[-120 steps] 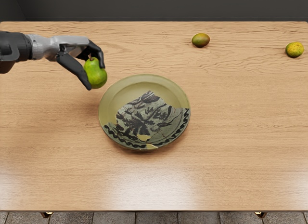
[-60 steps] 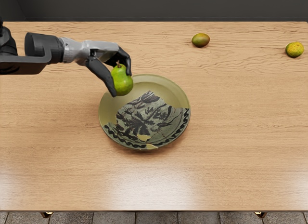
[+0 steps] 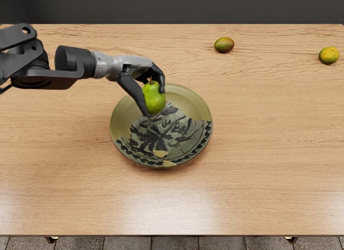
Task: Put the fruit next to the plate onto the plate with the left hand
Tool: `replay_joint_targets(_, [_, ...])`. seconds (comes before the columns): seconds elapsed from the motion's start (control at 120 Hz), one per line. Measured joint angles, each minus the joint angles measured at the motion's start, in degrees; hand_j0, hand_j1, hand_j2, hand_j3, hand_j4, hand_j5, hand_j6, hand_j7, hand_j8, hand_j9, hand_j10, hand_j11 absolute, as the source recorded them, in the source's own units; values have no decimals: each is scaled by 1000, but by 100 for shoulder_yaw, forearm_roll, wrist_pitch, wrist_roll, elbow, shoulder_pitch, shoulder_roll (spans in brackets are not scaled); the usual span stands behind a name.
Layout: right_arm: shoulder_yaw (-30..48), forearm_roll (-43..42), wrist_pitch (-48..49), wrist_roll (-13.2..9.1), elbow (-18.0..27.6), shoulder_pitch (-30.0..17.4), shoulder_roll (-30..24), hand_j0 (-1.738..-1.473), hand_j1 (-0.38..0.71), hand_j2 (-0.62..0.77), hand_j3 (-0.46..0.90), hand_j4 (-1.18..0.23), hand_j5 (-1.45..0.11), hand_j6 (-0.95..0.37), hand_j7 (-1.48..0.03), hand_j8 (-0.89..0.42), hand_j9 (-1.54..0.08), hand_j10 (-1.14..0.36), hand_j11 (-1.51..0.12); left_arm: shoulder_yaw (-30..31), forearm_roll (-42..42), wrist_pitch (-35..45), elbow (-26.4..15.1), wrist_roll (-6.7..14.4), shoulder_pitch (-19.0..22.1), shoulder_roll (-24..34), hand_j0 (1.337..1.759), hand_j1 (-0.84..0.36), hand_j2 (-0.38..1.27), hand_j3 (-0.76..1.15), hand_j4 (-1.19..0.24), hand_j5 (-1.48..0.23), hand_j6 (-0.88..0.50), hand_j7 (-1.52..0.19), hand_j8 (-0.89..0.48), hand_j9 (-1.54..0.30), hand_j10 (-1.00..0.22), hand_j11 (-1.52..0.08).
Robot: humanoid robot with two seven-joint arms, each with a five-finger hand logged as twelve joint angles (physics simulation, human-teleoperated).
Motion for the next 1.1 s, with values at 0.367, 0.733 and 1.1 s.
replay_joint_targets(0.367, [0, 0, 0, -2, 0, 0, 0, -1658, -317, -6, 0, -26, -35, -26, -35, -26, -35, -26, -35, -15, -383, 509, 1, 25, 71, 107, 1657, 236, 87, 0, -120, -182, -77, -172, -67, -171, -87, -171])
replay_joint_targets(0.733, [0, 0, 0, -1, 8, 0, 0, -1658, -317, -6, 0, -26, -35, -26, -35, -26, -35, -26, -35, -18, -2774, -474, -263, 116, 809, 1408, 1658, 331, 15, 0, -21, -30, -14, -29, -12, -28, -15, -28])
replay_joint_targets(1.1, [0, 0, 0, 1, 9, 4, 0, -1658, -316, -6, 0, -27, -35, -26, -35, -26, -35, -27, -35, -32, -5004, -592, -1095, 1190, 1372, 2733, 1658, 347, 3, 0, -3, -5, -1, -5, -1, -5, -2, -5])
